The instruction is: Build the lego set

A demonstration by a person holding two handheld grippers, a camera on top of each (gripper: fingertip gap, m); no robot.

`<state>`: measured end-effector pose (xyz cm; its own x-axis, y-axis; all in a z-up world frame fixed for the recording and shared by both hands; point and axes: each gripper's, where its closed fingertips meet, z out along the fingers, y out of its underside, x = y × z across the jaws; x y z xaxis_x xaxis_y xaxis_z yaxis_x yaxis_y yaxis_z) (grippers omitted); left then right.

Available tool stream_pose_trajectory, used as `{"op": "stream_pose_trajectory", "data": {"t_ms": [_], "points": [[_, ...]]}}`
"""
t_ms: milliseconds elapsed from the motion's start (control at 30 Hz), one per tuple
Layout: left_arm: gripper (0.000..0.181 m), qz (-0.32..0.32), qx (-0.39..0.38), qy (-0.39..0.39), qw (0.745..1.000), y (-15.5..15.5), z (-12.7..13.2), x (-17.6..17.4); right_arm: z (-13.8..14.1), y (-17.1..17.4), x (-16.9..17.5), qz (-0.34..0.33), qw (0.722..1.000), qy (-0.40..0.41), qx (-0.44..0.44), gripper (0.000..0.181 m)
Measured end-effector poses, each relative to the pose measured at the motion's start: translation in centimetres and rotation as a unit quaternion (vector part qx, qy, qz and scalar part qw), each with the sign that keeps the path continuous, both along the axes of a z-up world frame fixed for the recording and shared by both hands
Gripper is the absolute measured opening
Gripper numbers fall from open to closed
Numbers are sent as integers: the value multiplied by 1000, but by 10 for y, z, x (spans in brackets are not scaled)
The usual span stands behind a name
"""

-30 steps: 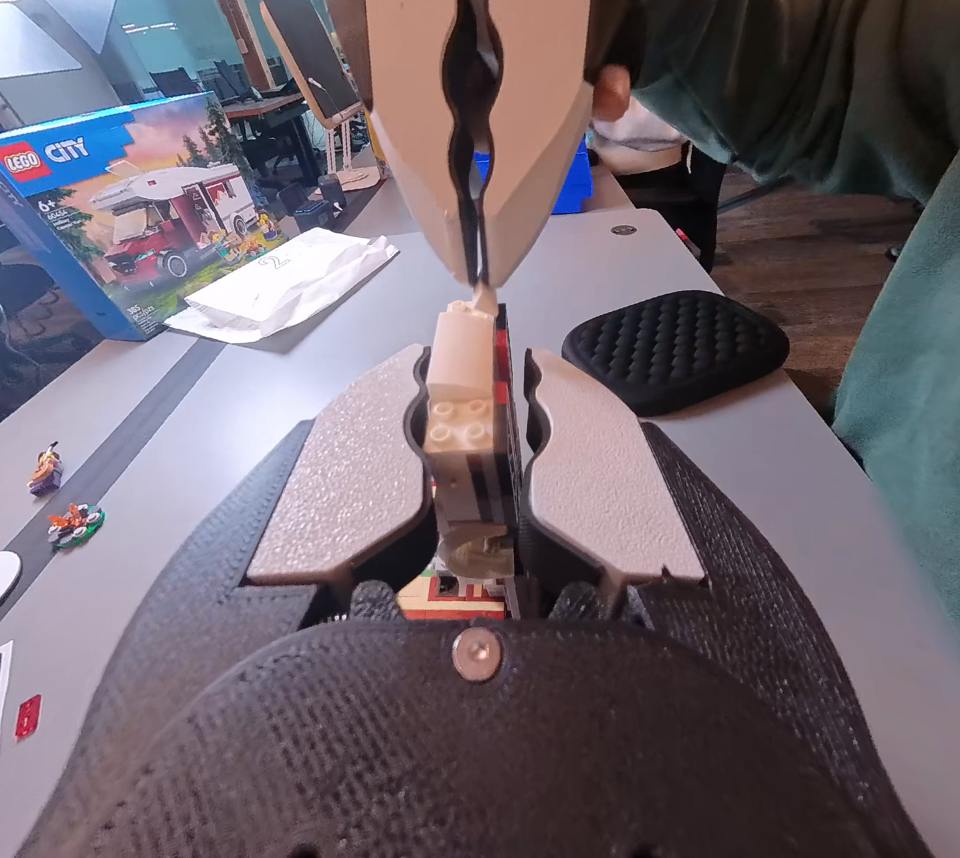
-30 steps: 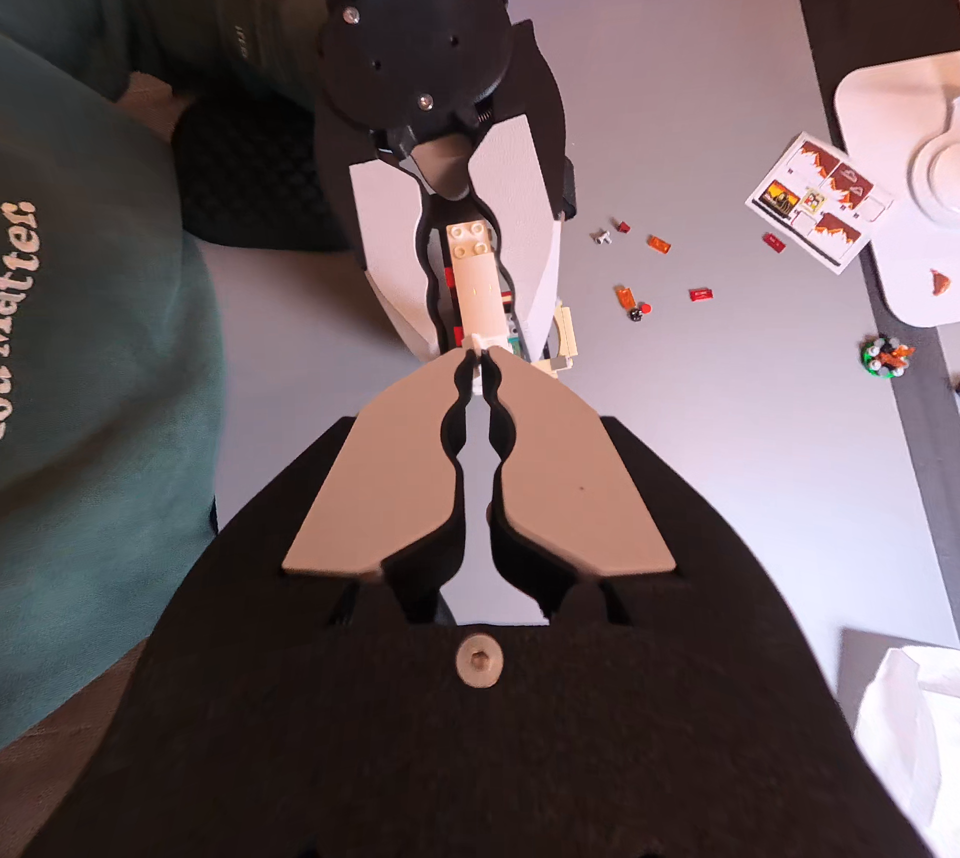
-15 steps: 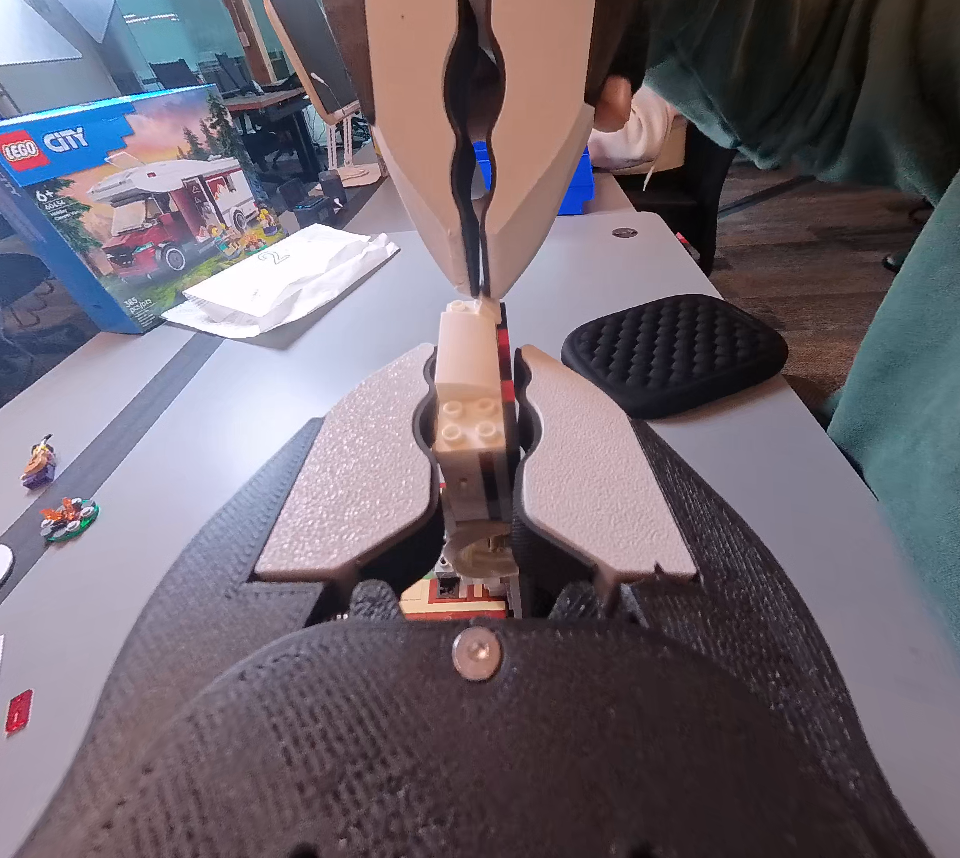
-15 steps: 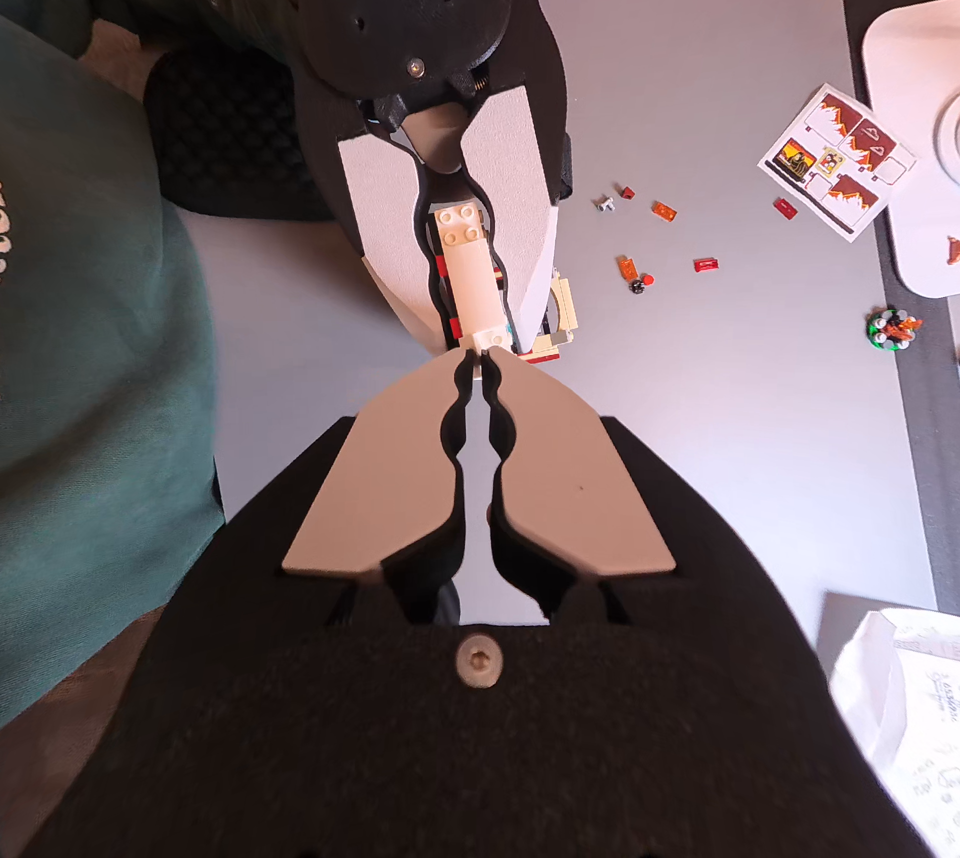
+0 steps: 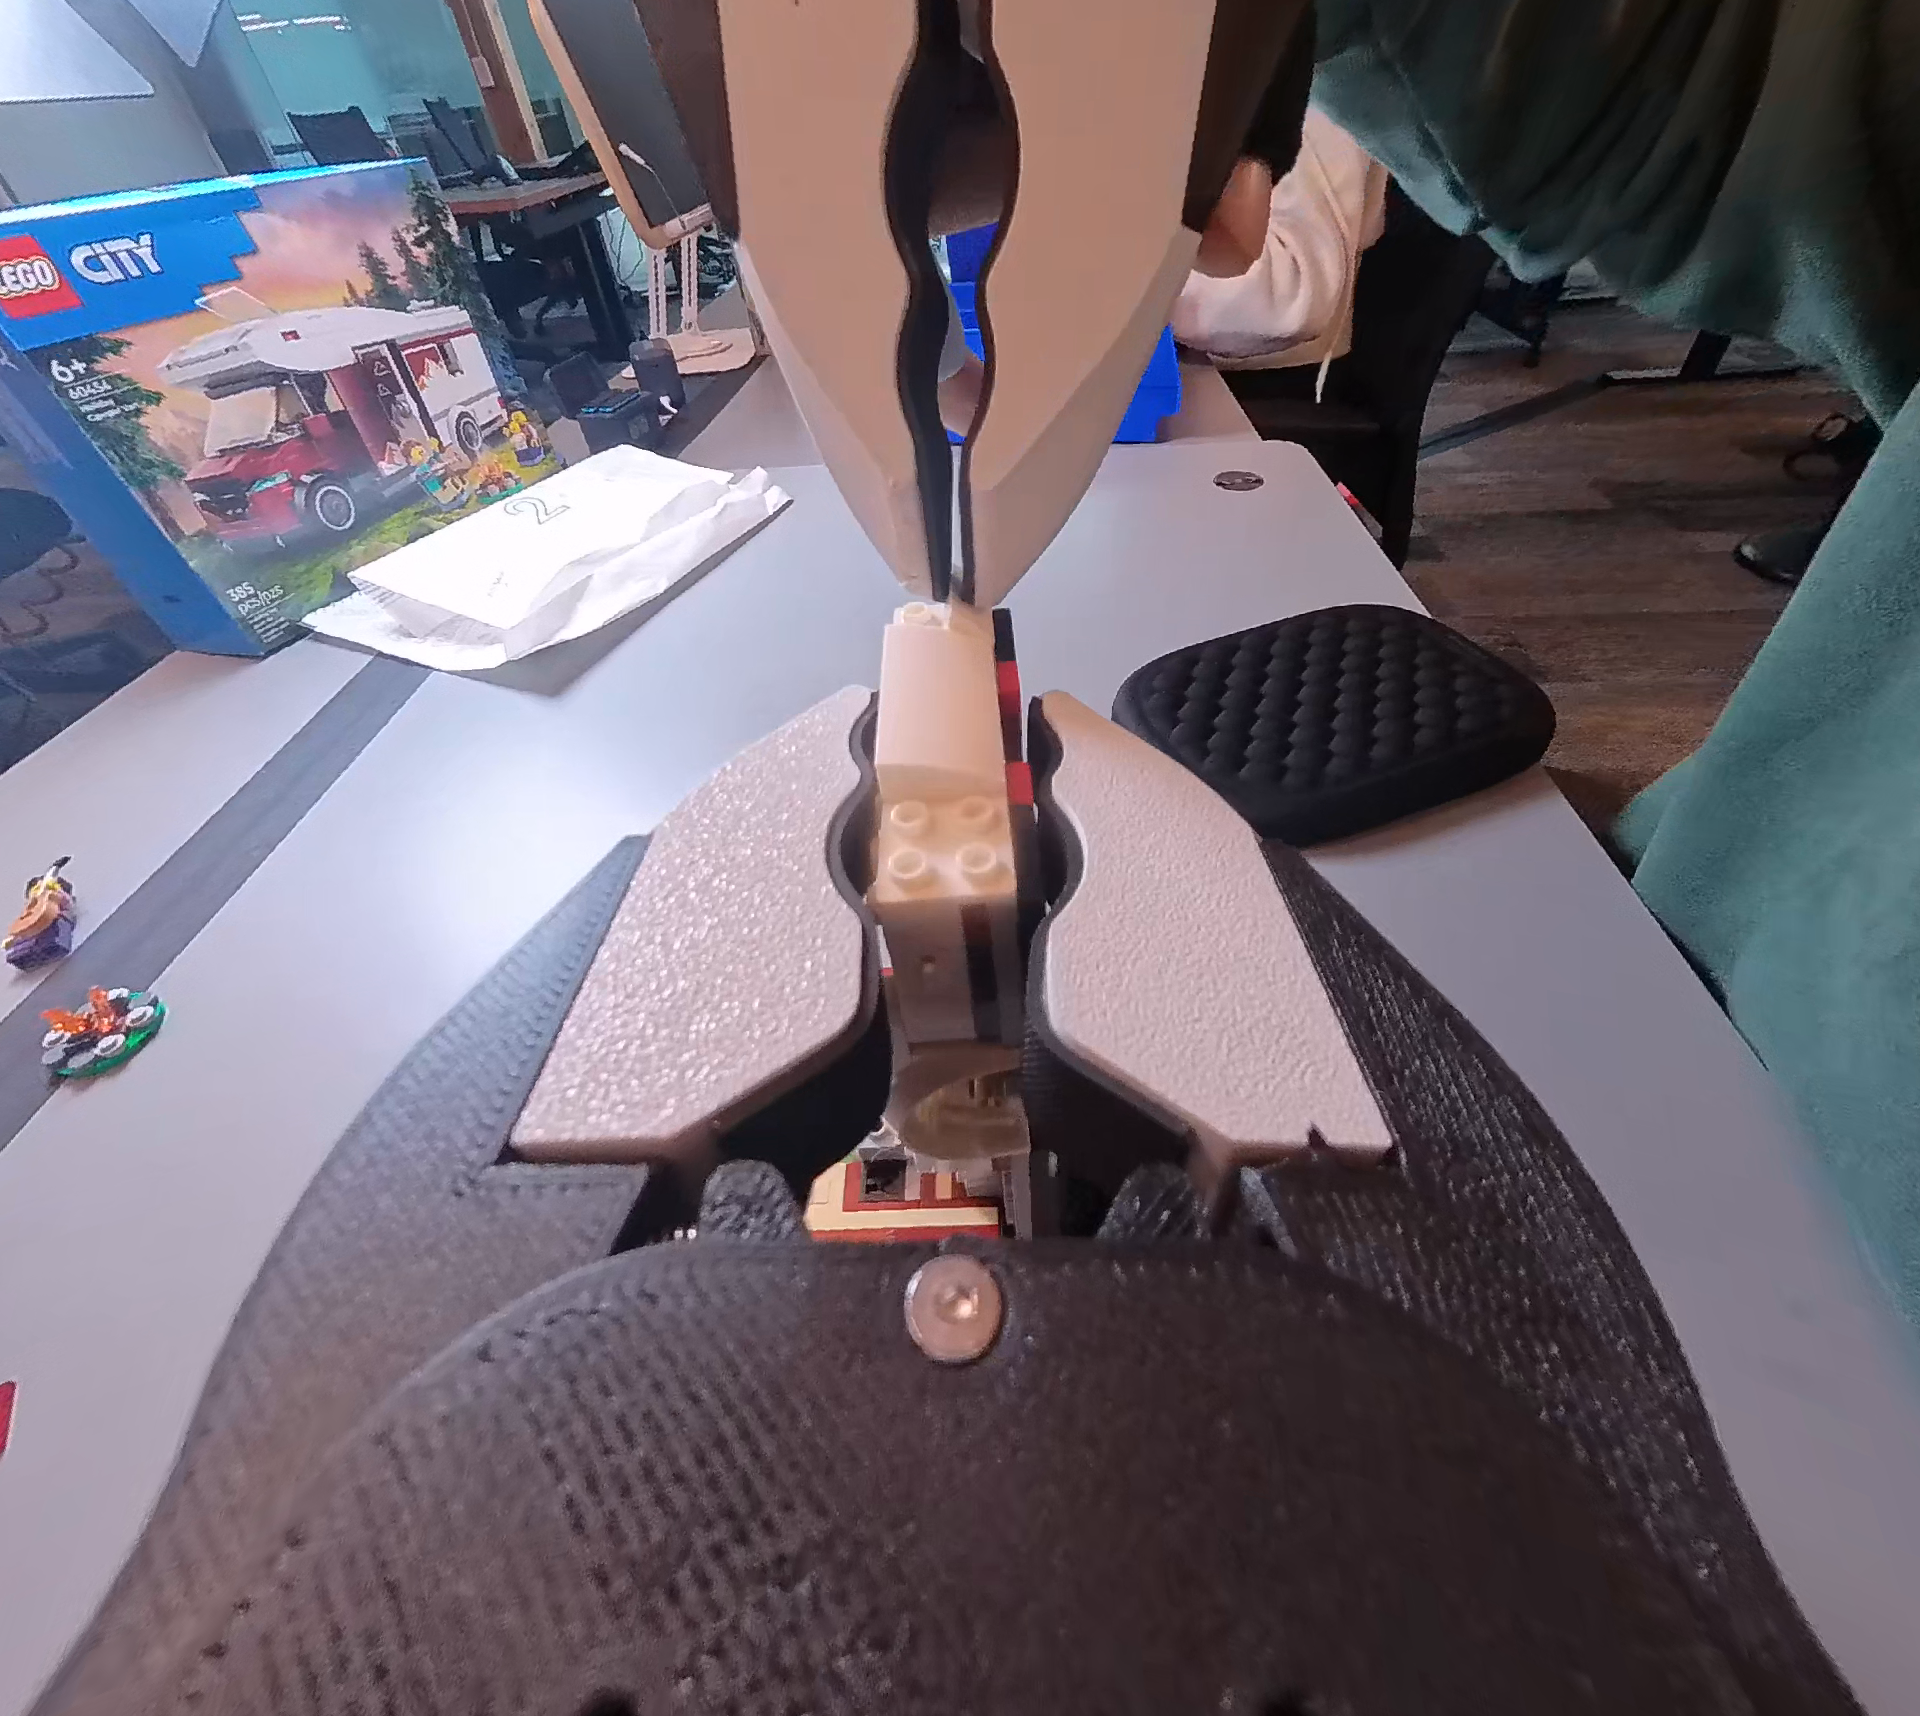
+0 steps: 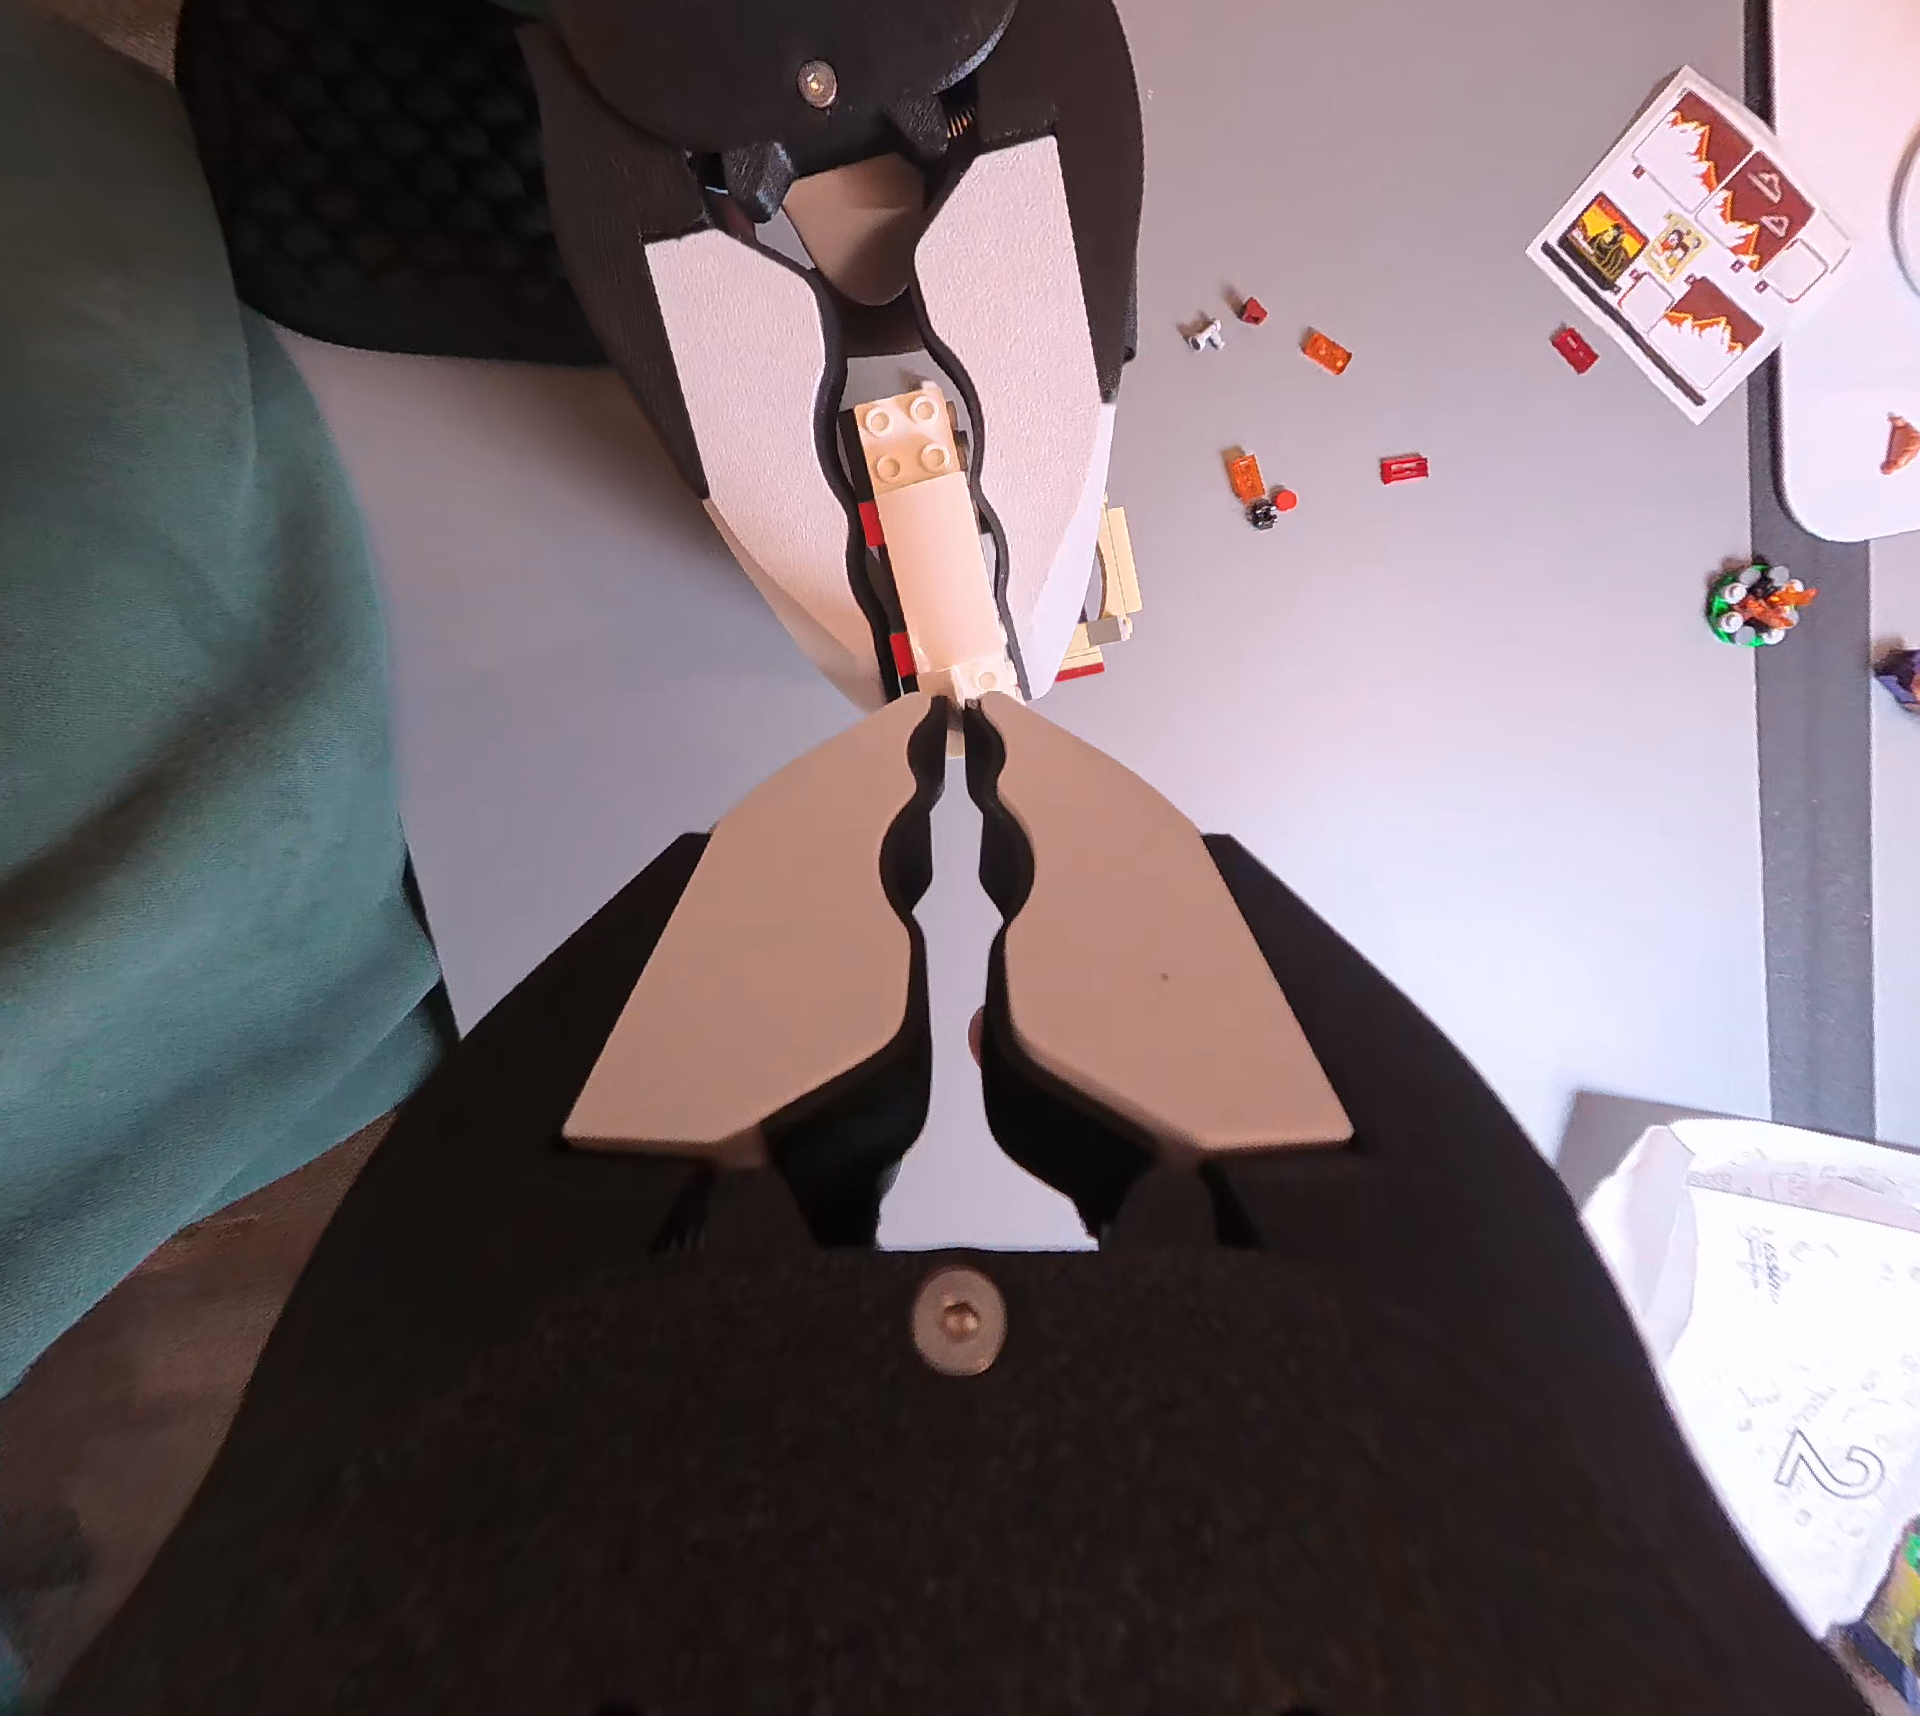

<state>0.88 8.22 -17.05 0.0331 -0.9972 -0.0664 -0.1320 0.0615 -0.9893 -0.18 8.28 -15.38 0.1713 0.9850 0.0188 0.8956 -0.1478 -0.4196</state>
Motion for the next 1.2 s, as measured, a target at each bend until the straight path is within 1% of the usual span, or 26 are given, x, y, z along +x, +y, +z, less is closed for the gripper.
{"op": "stream_pose_trajectory", "data": {"t_ms": [433,567,767,967,1200], "points": [[25,-5,-23,-14,1000,0,1,0,-3,-2,-2,2,998,-55,-29,5],[25,-7,-27,-17,999,0,1,0,-3,-2,-3,-1,998,-49,-41,6],[25,-7,-27,-15,999,2,2,-1,-2,2,-4,-1,999,-32,-18,6],[25,-2,-20,-12,1000,2,1,-1,-1,1,-2,12,1000,-4,-27,13],[25,-3,-19,-11,1000,2,1,-1,-2,1,-3,23,1000,-6,-19,6]]}}
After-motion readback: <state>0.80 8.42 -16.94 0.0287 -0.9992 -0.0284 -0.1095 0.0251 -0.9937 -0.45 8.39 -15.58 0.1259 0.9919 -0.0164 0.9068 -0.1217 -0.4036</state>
